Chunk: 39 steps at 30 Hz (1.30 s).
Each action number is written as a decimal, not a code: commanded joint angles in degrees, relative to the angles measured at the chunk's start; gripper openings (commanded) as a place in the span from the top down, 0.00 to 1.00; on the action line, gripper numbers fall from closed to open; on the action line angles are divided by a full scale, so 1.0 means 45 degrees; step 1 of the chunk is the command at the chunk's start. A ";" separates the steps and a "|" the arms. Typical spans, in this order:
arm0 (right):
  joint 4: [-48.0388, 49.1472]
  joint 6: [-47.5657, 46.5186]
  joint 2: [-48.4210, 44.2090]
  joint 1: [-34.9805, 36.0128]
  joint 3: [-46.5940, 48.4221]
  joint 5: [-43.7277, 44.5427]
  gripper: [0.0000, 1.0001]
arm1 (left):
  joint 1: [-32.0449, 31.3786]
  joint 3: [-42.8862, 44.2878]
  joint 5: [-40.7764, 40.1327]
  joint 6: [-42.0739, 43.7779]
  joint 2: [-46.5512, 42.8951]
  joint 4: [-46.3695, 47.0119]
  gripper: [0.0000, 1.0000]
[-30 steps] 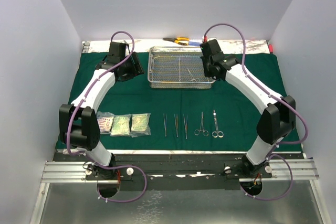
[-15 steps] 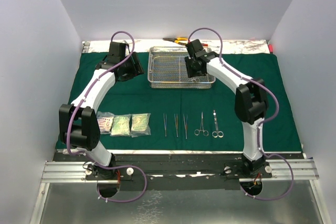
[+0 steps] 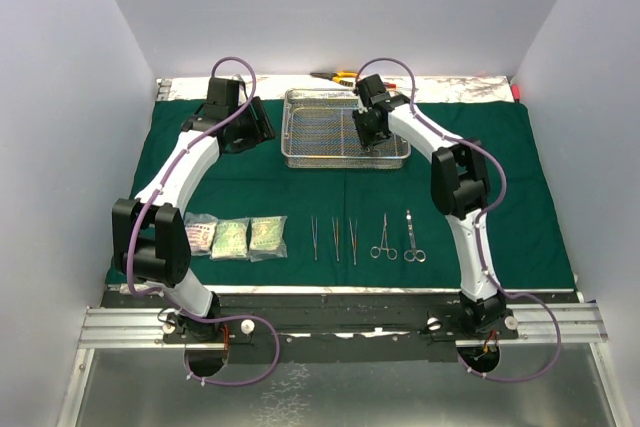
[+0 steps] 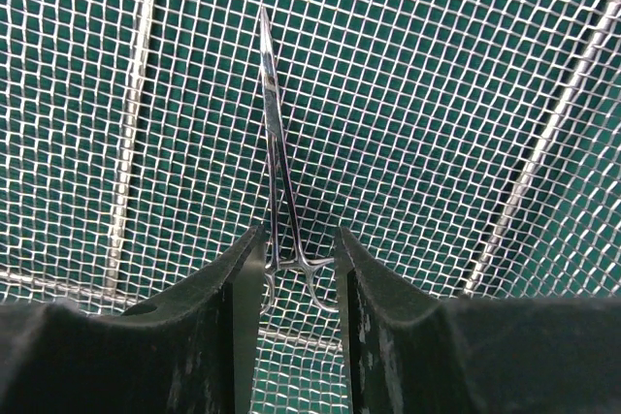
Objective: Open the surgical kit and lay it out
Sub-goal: Pick up the medical item from the container, then place the medical item in the surgical kit.
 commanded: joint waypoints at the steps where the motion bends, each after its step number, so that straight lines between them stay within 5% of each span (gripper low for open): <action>1: -0.0487 -0.0566 0.0572 -0.0104 0.0421 -0.0792 0.62 | 0.0082 0.0538 0.0416 -0.0101 0.0203 0.0109 0.34; 8: -0.0683 -0.0967 0.0948 -0.0125 0.0463 -0.1193 0.72 | 0.0081 0.0824 0.0729 -0.0112 0.0242 0.0107 0.34; 15: -0.0647 -0.1059 0.0941 -0.0133 0.0734 -0.1159 0.92 | 0.0082 0.1124 0.1441 0.0158 0.0305 0.0127 0.34; 30: 0.0466 -0.0497 -0.1818 -0.0125 0.0217 -0.0427 0.92 | -0.0436 0.1680 0.3158 -0.0258 0.1112 0.1691 0.28; 39: 0.0352 -0.0059 -0.2962 -0.0114 -0.0233 -0.1176 0.92 | -0.1851 0.3796 0.3733 -0.1061 0.3390 0.3168 0.20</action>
